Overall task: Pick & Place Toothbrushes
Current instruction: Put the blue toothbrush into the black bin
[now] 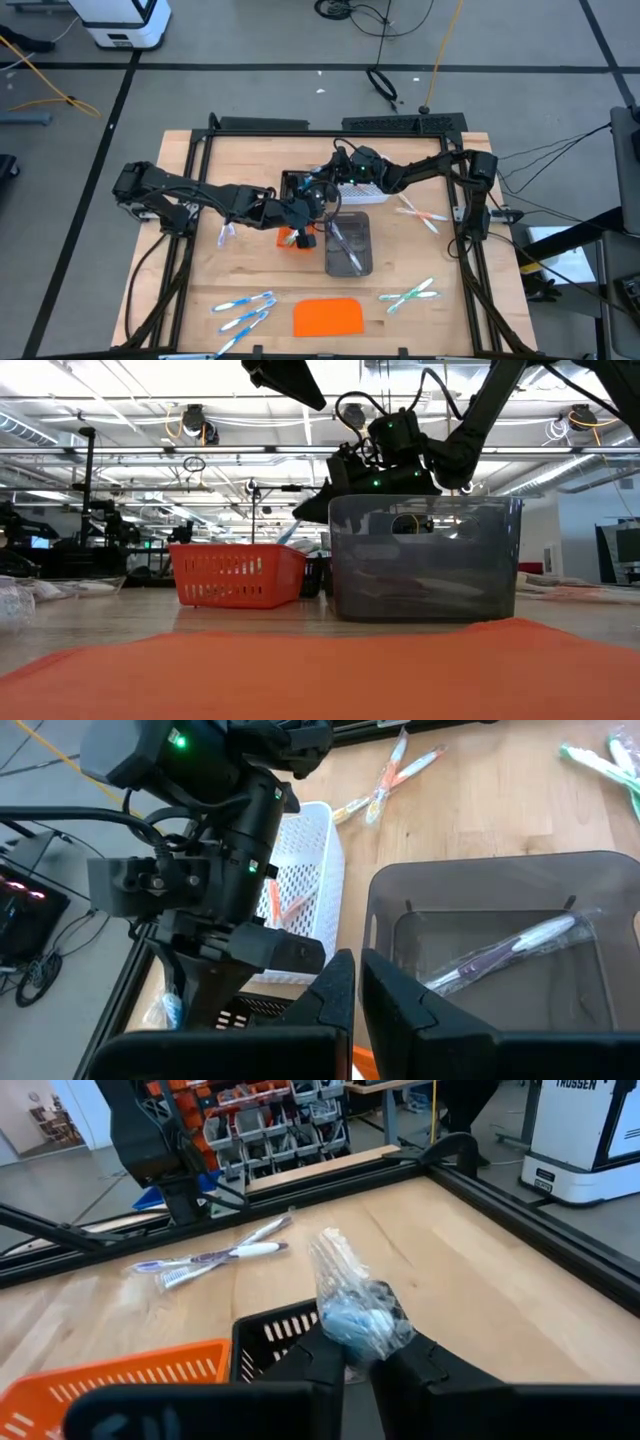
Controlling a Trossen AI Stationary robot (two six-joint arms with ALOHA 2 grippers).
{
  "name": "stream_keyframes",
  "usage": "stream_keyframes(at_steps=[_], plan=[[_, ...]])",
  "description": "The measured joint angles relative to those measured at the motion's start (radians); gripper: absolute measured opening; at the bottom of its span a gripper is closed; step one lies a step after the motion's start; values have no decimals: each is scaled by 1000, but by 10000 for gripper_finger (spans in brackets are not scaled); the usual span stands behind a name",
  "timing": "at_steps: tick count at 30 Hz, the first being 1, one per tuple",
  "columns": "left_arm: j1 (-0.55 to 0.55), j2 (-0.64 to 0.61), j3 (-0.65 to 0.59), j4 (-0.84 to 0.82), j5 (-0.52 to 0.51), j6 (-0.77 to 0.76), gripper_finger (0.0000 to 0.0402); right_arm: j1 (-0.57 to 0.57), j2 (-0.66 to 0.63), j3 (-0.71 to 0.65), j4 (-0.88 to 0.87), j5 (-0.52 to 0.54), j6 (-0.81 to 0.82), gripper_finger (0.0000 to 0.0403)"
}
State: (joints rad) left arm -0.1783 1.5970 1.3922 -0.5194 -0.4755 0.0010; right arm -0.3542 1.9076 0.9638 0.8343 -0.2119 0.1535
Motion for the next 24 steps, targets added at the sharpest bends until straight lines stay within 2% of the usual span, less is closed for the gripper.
stream_keyframes(at_steps=[12, 24], plan=[[0, 0, 0, 0, 0, -1, 21, -5, 0, 0, -21, 0, -27, 45], [0, 0, 0, 0, -1, -5, 21, -5, 0, -1, -25, 5, -48, 161]])
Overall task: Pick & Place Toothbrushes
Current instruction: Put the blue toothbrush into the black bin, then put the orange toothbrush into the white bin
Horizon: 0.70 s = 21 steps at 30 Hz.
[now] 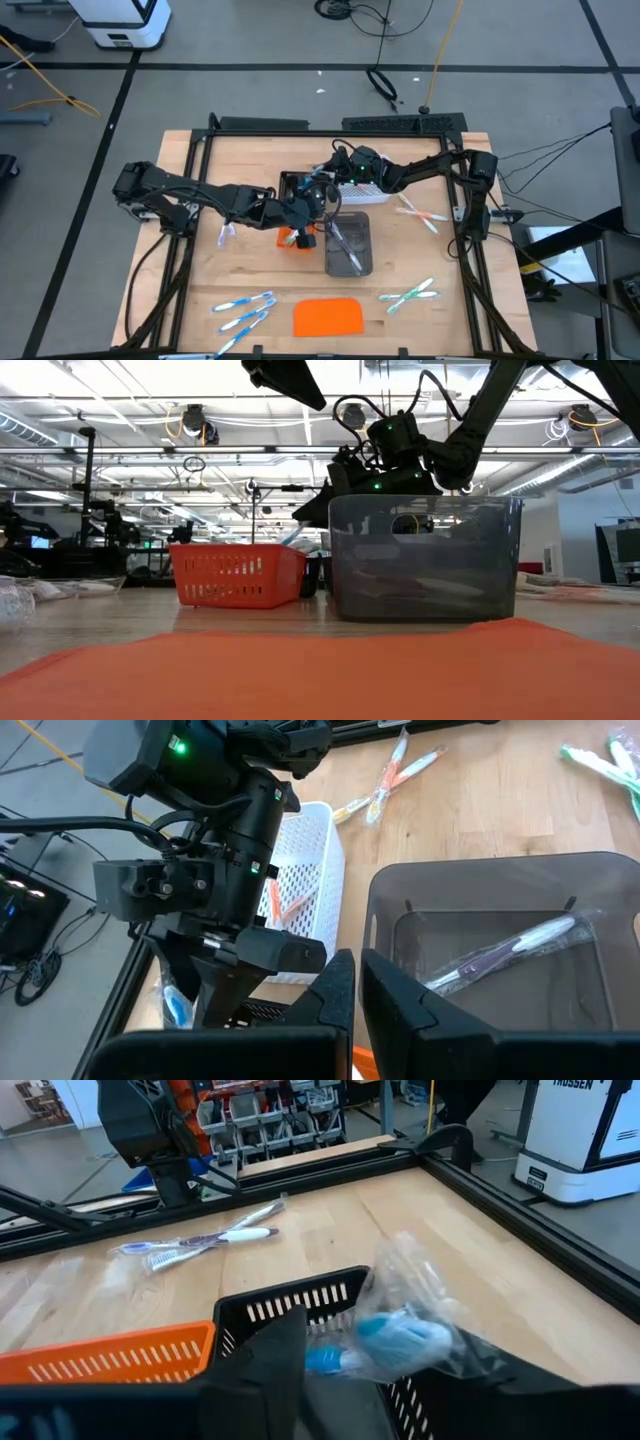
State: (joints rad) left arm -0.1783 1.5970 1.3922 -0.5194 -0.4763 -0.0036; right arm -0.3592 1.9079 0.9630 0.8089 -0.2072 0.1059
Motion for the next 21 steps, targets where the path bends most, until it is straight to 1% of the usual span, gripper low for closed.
stream_keyframes(at_steps=[4, 9, 16, 19, 21], plan=[[0, 0, 0, 0, 0, -1, 21, -9, -2, 0, 0, 52, -37, 176], [0, 0, 0, 0, 0, -2, 21, -22, -28, 0, -11, 53, -46, 191], [0, 0, 0, 0, -1, 5, 21, -21, -117, -1, -127, 54, -77, 216], [0, 0, 0, 0, -1, 2, 21, -19, -162, -1, -214, 55, -123, 219], [0, 0, 0, 0, -1, 1, 21, -17, -207, -1, -304, 54, -146, 218]])
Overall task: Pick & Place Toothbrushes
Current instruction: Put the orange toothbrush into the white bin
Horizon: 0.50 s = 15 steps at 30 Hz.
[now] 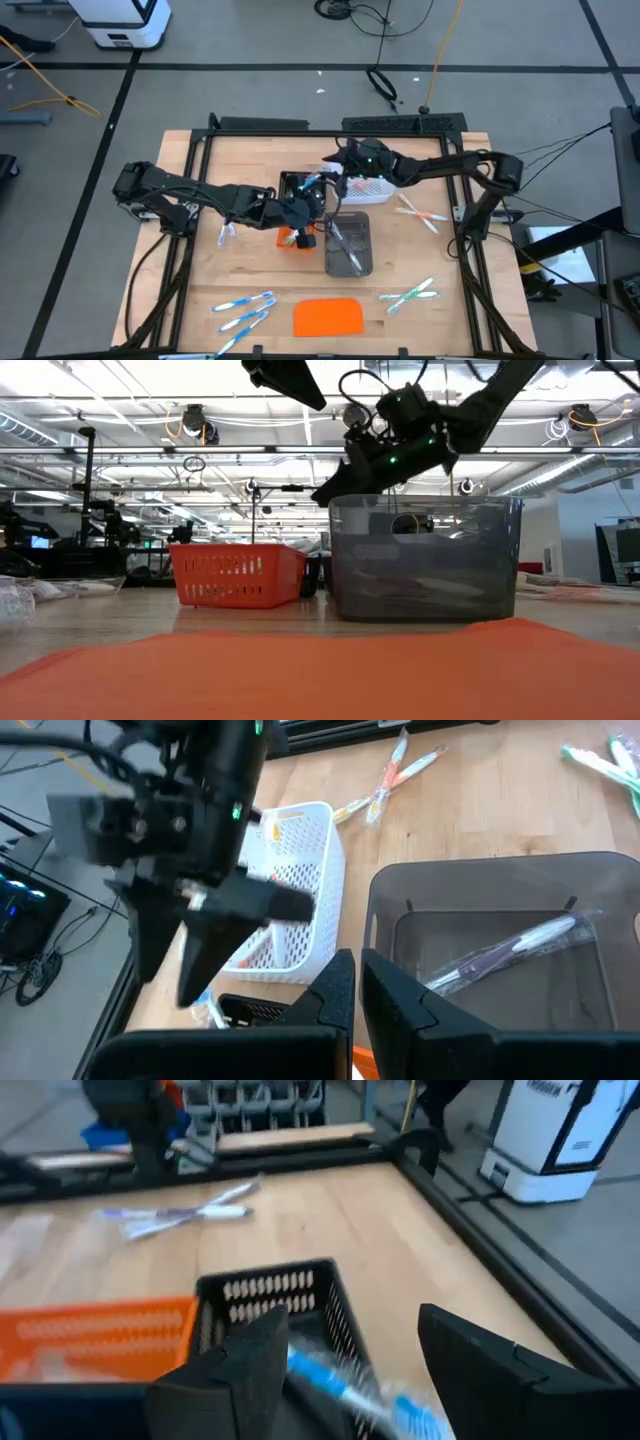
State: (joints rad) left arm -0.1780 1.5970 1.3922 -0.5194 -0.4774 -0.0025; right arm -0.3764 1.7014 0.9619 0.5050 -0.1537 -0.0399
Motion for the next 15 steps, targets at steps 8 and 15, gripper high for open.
stream_keyframes(at_steps=[8, 15], plan=[[0, 0, 0, 0, 0, 4, 21, 17, -178, 0, -455, 1, -52, 204], [0, 0, 0, 0, 0, 5, 21, 58, -318, 0, -797, 46, -59, 201]])
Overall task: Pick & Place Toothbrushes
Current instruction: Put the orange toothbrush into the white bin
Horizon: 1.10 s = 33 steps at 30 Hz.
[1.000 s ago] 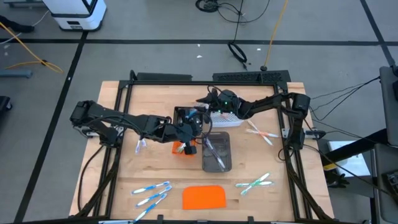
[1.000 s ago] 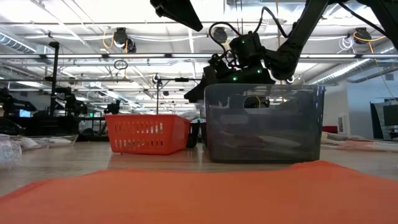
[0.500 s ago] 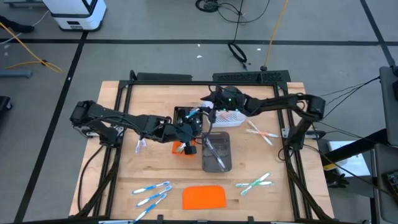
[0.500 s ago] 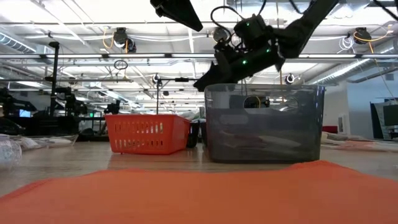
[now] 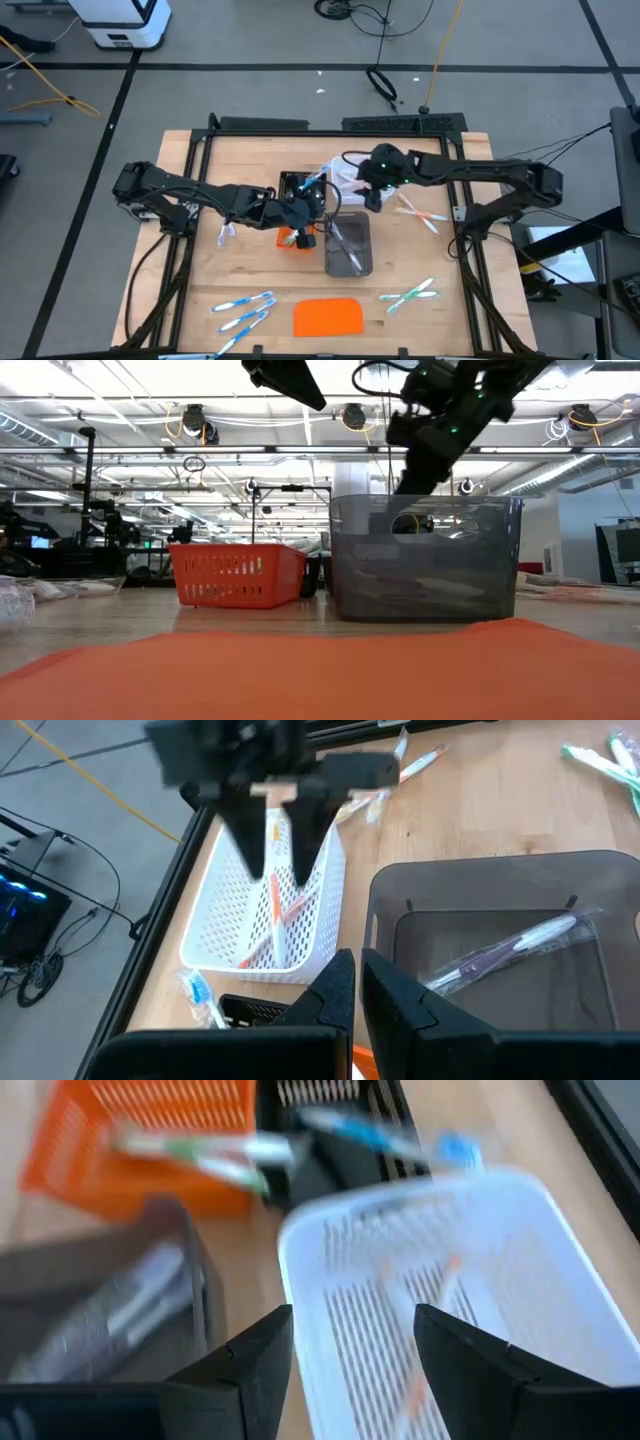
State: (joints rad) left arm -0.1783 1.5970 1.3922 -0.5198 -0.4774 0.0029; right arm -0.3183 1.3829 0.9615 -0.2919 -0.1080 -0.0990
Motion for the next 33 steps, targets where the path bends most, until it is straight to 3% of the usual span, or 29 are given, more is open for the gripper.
stream_keyframes(at_steps=[5, 16, 27, 33], plan=[[0, 0, 0, 0, 0, 2, 21, 26, -92, 0, -221, 112, 37, 200], [0, 0, 0, 0, 0, 14, 21, 39, -229, -17, -544, 185, 193, 197], [1, 0, 0, 0, 0, 19, 21, 39, -257, -252, -544, 186, 272, 193], [4, 0, 0, 1, 0, 20, 21, 39, -236, -254, -524, 185, 289, 188]])
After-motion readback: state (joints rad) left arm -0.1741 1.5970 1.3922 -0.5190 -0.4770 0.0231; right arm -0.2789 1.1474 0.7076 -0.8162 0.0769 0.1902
